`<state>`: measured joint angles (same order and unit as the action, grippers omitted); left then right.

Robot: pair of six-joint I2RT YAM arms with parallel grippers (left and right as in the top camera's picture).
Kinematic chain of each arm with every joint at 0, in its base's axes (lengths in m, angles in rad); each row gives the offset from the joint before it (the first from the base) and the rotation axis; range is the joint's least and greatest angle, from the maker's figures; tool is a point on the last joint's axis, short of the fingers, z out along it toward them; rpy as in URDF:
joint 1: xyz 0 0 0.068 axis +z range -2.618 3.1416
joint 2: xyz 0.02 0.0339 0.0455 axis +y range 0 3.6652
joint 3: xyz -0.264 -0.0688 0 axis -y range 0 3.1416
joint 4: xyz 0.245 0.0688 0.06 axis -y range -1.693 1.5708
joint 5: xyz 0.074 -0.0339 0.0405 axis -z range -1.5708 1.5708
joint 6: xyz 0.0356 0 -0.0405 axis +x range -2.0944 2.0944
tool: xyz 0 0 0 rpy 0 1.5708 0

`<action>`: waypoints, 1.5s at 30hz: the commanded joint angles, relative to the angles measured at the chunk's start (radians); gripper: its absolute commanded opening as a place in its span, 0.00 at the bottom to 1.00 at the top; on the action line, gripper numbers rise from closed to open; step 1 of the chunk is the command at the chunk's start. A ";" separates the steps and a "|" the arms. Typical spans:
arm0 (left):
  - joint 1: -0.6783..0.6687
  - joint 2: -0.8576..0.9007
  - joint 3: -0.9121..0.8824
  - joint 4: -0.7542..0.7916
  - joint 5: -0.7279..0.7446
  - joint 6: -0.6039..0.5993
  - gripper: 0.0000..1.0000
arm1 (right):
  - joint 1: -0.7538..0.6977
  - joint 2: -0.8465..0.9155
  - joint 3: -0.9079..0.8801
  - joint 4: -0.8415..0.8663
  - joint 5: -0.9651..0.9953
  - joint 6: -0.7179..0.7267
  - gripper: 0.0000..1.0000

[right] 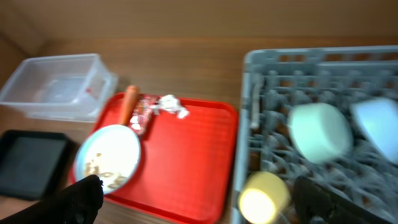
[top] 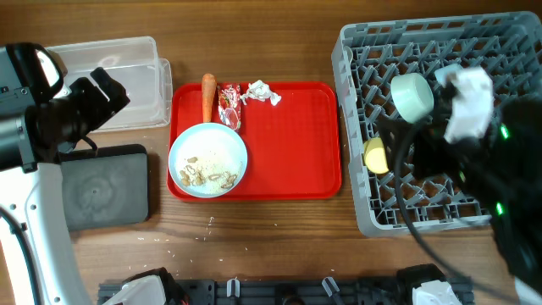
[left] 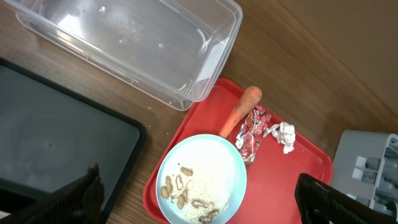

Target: Sort waste into correct bins and load items into the dishwasher rack

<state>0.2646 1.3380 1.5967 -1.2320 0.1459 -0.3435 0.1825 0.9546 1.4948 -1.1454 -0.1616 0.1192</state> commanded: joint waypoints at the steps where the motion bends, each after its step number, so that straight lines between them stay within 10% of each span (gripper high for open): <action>1: 0.004 0.001 0.012 0.000 -0.010 -0.009 1.00 | 0.003 -0.133 -0.016 -0.023 0.174 -0.059 1.00; 12: 0.004 0.001 0.012 0.000 -0.010 -0.009 1.00 | 0.003 -0.204 -0.236 0.031 0.187 -0.142 1.00; 21: 0.004 0.001 0.012 0.000 -0.010 -0.009 1.00 | -0.001 -0.471 -0.845 0.680 0.080 -0.121 1.00; 35: 0.004 0.001 0.012 0.000 -0.010 -0.009 1.00 | -0.002 -0.898 -1.475 1.117 0.082 -0.112 1.00; 45: 0.004 0.001 0.012 0.000 -0.010 -0.009 1.00 | -0.001 -0.941 -1.490 1.150 0.079 -0.113 1.00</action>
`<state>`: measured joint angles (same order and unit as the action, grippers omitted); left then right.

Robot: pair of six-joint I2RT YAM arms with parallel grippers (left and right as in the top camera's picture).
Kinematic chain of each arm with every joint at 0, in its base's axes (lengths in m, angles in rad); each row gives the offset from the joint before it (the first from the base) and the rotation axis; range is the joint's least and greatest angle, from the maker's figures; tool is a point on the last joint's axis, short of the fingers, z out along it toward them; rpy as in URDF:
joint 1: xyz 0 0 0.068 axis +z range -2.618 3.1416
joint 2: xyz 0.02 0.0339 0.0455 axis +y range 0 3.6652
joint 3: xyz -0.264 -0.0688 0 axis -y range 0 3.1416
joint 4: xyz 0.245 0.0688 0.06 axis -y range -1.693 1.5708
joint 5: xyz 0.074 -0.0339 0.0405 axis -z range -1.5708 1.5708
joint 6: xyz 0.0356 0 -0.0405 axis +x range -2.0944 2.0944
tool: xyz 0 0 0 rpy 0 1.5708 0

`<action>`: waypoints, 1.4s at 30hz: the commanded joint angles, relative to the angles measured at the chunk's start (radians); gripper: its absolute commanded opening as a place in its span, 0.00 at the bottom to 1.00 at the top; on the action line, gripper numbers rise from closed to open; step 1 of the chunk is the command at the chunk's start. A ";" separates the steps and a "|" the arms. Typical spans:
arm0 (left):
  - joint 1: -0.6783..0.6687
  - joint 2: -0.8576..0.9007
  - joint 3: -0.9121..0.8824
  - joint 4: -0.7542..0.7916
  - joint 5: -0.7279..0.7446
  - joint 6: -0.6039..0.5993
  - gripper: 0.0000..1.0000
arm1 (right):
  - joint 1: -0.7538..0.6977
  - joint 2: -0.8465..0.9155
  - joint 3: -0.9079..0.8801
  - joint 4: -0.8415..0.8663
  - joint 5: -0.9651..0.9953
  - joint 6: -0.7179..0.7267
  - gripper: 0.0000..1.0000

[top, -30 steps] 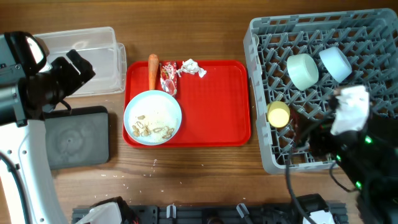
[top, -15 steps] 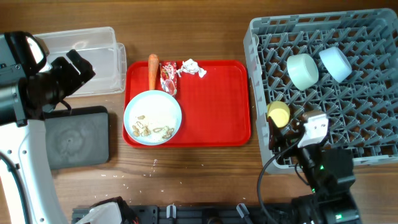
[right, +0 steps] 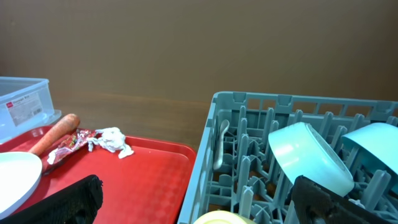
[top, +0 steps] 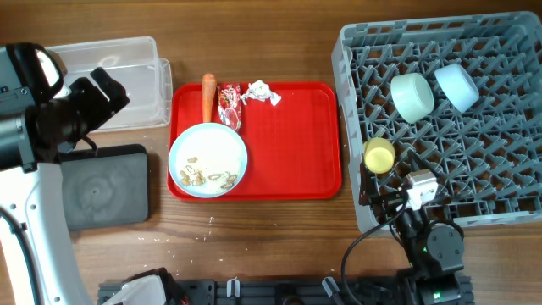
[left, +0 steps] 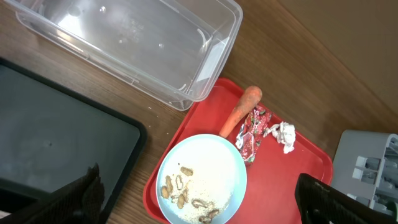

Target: Sort waste into correct bins and load items into the dishwasher rack

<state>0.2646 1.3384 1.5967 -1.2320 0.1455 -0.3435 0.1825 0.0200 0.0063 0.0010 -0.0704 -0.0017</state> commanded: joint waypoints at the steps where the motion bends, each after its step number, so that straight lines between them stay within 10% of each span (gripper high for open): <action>1: 0.004 0.000 0.012 0.000 -0.009 -0.009 1.00 | -0.001 -0.005 -0.001 0.003 -0.013 0.008 1.00; 11: 0.004 0.000 0.012 0.000 0.007 -0.025 1.00 | -0.001 -0.003 -0.001 0.003 -0.013 0.008 1.00; 17: -0.055 0.021 -0.004 0.092 0.314 -0.132 1.00 | -0.001 -0.003 -0.001 0.003 -0.013 0.008 1.00; 27: -0.554 0.364 -0.007 0.319 0.013 -0.132 1.00 | -0.001 -0.003 -0.001 0.003 -0.013 0.008 1.00; 29: -0.611 0.452 -0.007 0.415 -0.058 -0.133 0.79 | -0.001 -0.003 -0.001 0.003 -0.013 0.008 1.00; 42: -0.688 0.825 -0.007 0.683 -0.230 -0.137 0.77 | -0.001 -0.003 -0.001 0.003 -0.013 0.008 1.00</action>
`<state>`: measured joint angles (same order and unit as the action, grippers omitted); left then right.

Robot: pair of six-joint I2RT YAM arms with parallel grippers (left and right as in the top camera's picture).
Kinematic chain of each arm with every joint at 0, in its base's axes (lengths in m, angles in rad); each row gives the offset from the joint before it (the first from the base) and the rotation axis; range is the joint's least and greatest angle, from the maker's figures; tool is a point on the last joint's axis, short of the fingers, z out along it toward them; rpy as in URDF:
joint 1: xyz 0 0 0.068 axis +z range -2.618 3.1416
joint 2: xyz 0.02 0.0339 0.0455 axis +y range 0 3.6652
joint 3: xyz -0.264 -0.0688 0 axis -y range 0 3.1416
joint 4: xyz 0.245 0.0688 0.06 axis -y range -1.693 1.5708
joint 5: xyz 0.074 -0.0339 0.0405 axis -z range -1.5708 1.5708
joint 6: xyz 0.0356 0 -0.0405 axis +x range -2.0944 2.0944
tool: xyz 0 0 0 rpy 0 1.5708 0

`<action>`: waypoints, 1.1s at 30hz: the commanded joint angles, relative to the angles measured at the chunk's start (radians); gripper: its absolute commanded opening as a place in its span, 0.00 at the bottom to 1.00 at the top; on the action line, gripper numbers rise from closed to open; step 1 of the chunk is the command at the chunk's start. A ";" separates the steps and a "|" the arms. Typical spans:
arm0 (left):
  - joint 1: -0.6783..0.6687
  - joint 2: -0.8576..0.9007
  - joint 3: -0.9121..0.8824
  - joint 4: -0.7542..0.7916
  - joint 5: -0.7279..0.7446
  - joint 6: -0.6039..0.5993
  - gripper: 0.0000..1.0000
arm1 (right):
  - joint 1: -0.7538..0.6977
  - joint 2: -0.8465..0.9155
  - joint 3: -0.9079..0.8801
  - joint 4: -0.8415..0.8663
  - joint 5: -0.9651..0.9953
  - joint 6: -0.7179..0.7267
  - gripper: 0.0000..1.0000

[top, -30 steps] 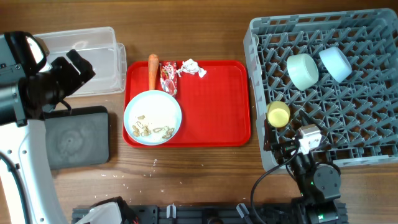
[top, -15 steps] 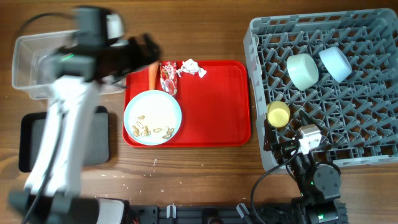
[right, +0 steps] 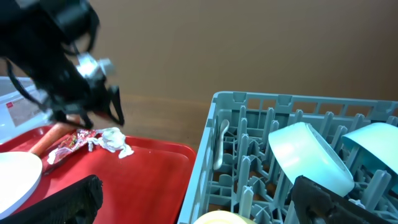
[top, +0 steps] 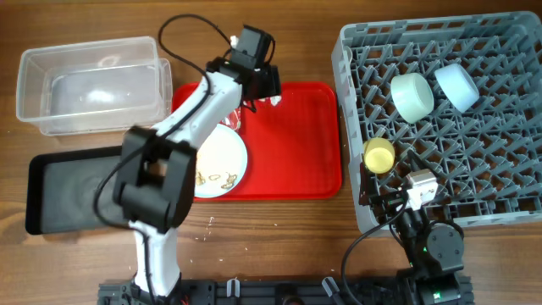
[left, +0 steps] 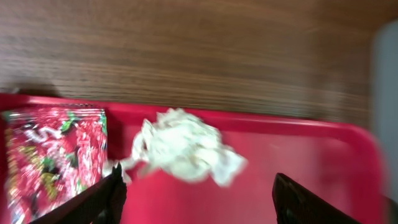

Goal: Sort waste into correct bins and load items into the dishwasher rack
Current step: 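Grasp the white tissue with the left gripper and drop it in the clear bin, then grasp the red wrapper with the left gripper and drop it in the clear bin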

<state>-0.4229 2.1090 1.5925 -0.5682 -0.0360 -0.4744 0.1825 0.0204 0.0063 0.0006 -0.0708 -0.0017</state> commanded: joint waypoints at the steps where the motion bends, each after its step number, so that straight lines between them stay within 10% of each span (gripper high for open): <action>1: -0.001 0.065 -0.003 0.024 -0.048 -0.006 0.76 | -0.001 -0.004 -0.001 0.004 -0.012 0.008 1.00; 4: -0.001 0.083 -0.003 0.036 -0.044 -0.006 0.66 | -0.001 -0.004 -0.001 0.004 -0.012 0.008 1.00; 12: 0.000 0.040 0.029 0.024 0.058 -0.006 0.04 | -0.001 -0.004 -0.001 0.004 -0.012 0.008 1.00; 30: 0.422 -0.323 0.071 -0.409 -0.163 -0.058 0.04 | -0.001 -0.004 -0.001 0.004 -0.012 0.008 1.00; 31: 0.443 -0.309 0.064 -0.403 -0.163 -0.058 0.10 | -0.001 -0.004 -0.001 0.004 -0.012 0.008 1.00; 33: 0.474 -0.273 0.063 -0.383 -0.182 -0.026 0.66 | -0.001 -0.004 -0.001 0.004 -0.012 0.008 1.00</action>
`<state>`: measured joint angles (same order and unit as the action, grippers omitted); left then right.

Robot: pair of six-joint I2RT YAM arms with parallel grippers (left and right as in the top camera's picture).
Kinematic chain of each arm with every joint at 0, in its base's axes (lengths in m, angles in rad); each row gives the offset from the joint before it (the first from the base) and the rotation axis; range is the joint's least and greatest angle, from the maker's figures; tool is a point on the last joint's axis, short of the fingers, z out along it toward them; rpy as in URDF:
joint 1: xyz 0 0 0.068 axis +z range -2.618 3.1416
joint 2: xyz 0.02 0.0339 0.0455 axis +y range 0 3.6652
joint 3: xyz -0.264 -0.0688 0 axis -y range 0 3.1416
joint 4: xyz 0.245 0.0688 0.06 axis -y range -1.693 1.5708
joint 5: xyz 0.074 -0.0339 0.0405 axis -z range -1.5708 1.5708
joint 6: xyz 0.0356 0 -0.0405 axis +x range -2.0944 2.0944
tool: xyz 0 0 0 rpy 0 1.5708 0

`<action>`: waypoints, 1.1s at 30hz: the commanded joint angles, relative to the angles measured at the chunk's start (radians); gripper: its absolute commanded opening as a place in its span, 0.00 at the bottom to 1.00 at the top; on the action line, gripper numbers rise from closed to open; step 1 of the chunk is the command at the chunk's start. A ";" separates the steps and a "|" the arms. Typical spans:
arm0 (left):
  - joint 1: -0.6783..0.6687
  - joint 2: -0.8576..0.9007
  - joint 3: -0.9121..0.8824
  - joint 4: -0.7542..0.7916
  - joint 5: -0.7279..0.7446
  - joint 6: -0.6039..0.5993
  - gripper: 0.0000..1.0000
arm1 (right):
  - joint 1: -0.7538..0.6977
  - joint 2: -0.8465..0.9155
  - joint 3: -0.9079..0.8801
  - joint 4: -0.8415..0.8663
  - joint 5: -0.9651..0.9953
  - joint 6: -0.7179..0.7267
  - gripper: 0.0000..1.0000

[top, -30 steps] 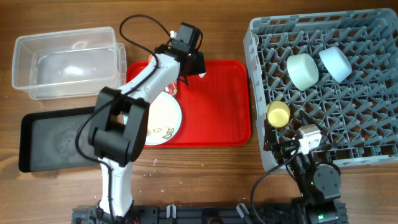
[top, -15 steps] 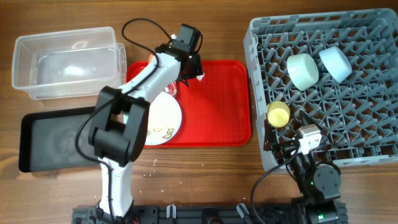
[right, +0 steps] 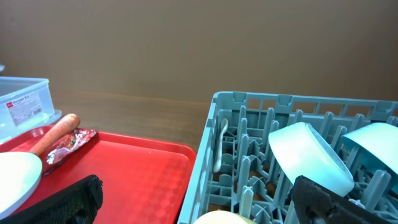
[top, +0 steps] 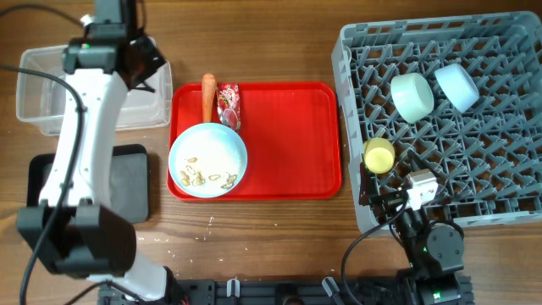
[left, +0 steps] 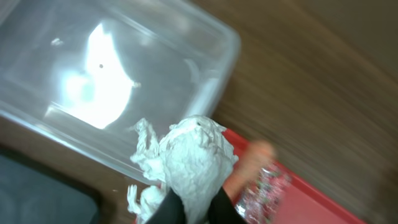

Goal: Sort waste into correct bins and load items into the dishwasher rack
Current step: 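Grasp the red wrapper with the left gripper and drop it in the clear bin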

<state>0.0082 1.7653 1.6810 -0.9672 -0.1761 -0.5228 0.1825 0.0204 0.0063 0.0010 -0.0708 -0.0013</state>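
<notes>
My left gripper (left: 191,208) is shut on a crumpled white tissue (left: 189,158), held over the right edge of the clear plastic bin (left: 74,56). Overhead, that gripper (top: 140,59) sits at the bin's right end. On the red tray (top: 288,144) lie a carrot (top: 208,97), a red foil wrapper (top: 229,106) and a white bowl (top: 208,159) with peanut shells. The grey dish rack (top: 349,127) holds a green cup (top: 412,97), a blue cup (top: 457,87) and a yellow cup (top: 378,155). My right gripper (right: 205,205) is open at the rack's front left corner.
A black tray (top: 127,182) lies in front of the clear bin, partly under my left arm. The rack fills the table's right side. Crumbs dot the wood in front of the red tray.
My left gripper was open over the tissue at the back of the red tray. Now it is shut on the tissue at the clear bin, and the tissue is off the tray. The right arm is unmoved.
First my left arm hung over the two bins and my right arm was above the rack. Then the right arm rested at the rack's front corner. Later the left gripper was open at the tissue on the tray. Now it holds the tissue by the clear bin.
</notes>
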 commanded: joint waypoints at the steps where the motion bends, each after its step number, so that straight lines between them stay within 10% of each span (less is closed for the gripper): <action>1: 0.053 0.082 -0.026 0.025 -0.040 0.021 0.77 | -0.001 -0.003 -0.001 0.003 -0.012 0.008 1.00; 7: 0.019 0.080 -0.026 0.030 0.205 0.073 0.75 | -0.001 -0.003 -0.001 0.003 -0.012 0.008 1.00; 20: -0.370 0.220 -0.076 0.001 -0.061 -0.043 0.68 | -0.001 -0.004 -0.001 0.003 -0.012 0.008 1.00; 33: -0.381 0.405 -0.077 0.134 0.115 -0.005 0.59 | -0.001 -0.004 -0.001 0.003 -0.012 0.008 1.00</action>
<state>-0.3676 2.1559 1.6073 -0.8482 -0.1150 -0.5365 0.1825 0.0204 0.0063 0.0010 -0.0708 -0.0017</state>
